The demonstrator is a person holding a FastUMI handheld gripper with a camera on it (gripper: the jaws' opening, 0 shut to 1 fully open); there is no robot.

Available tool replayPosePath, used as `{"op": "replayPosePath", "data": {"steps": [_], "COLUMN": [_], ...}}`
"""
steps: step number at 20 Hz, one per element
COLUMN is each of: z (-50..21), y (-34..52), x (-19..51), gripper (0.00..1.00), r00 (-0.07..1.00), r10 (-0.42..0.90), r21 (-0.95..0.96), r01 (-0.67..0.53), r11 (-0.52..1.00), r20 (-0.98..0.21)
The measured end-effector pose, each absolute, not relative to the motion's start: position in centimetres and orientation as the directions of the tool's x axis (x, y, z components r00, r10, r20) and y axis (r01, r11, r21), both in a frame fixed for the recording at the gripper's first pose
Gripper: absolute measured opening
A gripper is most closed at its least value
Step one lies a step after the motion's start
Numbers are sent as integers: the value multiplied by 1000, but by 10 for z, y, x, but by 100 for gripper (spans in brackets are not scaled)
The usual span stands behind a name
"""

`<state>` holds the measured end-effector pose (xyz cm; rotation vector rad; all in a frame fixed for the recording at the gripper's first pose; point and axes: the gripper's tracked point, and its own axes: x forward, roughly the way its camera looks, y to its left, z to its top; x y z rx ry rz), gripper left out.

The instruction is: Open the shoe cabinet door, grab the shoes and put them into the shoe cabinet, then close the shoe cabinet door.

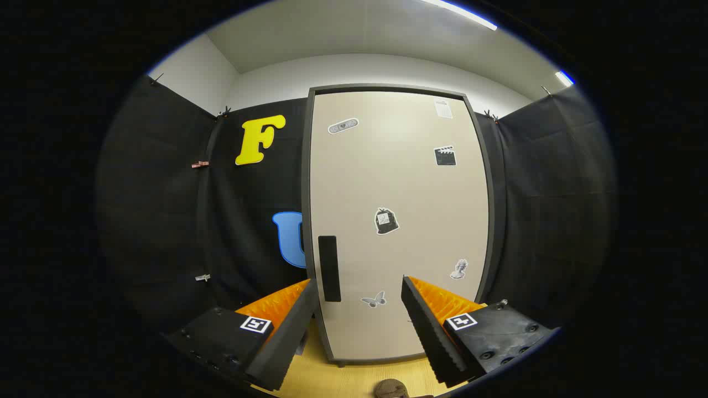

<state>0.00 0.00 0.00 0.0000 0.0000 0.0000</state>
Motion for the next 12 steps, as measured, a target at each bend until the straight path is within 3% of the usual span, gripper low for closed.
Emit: {"op": "replayPosePath", "data": {"steps": [12], "z": [1], "y": [-6], "x": [2], "gripper": [99], "r00": [1000], "r10": [-19], "r21": [-1], "r01": [19], "r11": [1000], "r20": [-2]}}
